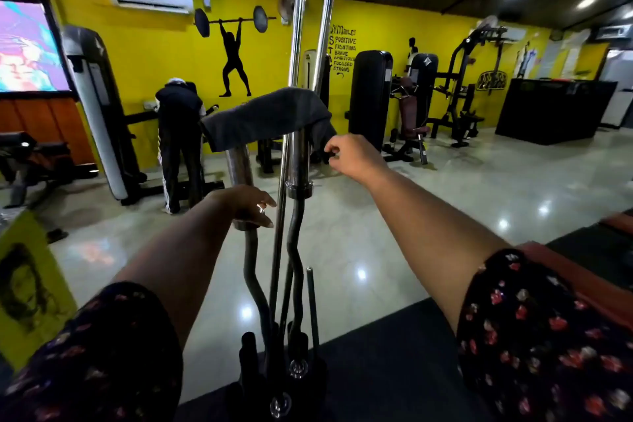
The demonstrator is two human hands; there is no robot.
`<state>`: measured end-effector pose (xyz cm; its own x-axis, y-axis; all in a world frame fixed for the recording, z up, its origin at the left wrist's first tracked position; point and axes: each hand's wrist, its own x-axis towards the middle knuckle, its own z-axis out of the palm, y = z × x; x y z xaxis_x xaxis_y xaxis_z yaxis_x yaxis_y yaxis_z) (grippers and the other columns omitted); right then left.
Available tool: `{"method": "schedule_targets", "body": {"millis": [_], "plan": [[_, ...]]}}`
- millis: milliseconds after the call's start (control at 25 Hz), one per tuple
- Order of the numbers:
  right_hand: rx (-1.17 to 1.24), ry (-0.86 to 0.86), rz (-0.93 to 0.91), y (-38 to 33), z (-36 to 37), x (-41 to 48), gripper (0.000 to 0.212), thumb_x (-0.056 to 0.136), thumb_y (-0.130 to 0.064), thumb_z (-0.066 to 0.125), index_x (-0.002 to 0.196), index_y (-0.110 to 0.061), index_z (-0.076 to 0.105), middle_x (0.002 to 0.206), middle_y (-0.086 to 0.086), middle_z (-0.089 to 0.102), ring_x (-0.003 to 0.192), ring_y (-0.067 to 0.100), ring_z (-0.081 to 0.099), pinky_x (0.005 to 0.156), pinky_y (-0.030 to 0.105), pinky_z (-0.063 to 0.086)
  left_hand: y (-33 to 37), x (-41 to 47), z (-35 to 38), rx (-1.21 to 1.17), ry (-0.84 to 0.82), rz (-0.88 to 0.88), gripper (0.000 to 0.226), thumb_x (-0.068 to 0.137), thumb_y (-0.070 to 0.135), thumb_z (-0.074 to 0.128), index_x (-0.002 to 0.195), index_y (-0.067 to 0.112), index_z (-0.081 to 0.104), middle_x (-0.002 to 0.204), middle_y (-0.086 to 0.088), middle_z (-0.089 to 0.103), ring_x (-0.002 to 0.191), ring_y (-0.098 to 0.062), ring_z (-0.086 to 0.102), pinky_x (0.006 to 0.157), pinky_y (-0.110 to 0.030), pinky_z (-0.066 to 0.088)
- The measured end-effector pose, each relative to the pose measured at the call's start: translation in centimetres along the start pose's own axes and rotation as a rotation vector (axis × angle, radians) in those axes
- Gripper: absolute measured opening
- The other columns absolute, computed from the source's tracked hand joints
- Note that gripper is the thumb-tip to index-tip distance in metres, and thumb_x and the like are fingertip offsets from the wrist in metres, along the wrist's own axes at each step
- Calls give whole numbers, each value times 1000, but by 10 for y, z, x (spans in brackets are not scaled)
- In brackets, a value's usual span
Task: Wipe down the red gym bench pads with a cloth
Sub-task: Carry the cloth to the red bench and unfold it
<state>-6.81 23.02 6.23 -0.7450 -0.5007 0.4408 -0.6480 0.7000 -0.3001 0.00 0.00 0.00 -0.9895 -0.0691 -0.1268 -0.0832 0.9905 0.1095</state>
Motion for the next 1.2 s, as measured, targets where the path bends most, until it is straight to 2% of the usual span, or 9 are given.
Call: {"method": "schedule_targets", "body": {"millis": [120,200,320,400,600,760,1040,1200], "plan": [[20,179,75,6,-3,27,32,92,-18,62,123,-17,60,121,6,61,106,23,60,79,32,49,-2,17,4,-80,-21,-95,69,81,40,76,142,28,46,141,1,51,129,-22,48,110,-39,37],[24,250,61,9,-2,47,40,91,-22,64,129,-16,52,128,7,55,114,26,55,78,33,46,1,26,5,-102,-24,-139,68,82,41,75,142,30,46,139,2,52,129,-21,47,110,-38,37],[7,232,-47,12,0,73,60,87,-24,69,139,-21,39,135,9,45,121,29,48,85,38,47,8,34,2,-109,-32,-150,66,85,41,72,143,28,43,141,2,50,132,-21,45,111,-40,36],[-27,171,-84,15,6,86,65,87,-22,69,142,-28,35,136,9,44,120,31,49,83,39,48,11,38,2,-101,-42,-159,65,87,39,70,144,26,42,142,1,49,133,-22,44,111,-39,35],[87,180,-94,21,16,108,50,91,-9,57,136,-27,46,128,11,55,111,31,58,86,37,50,19,45,6,-63,-39,-163,63,88,39,68,144,27,42,141,1,51,132,-20,44,106,-35,34],[248,330,-92,12,-5,113,28,96,-6,49,119,-13,64,116,11,67,106,26,61,79,23,42,20,45,6,-87,-39,-165,62,87,39,69,143,28,44,140,3,52,131,-19,46,102,-33,35],[340,629,53,12,-56,94,32,96,-7,43,122,-10,62,120,11,65,112,25,60,89,27,43,17,33,5,-31,-35,-107,62,85,42,71,140,29,48,136,3,56,127,-18,51,108,-37,39],[262,676,146,34,-78,60,33,95,-7,45,119,-15,65,116,10,67,108,26,61,83,28,45,22,27,6,34,-38,-45,61,83,46,72,138,31,50,133,6,58,125,-16,51,107,-34,39]]}}
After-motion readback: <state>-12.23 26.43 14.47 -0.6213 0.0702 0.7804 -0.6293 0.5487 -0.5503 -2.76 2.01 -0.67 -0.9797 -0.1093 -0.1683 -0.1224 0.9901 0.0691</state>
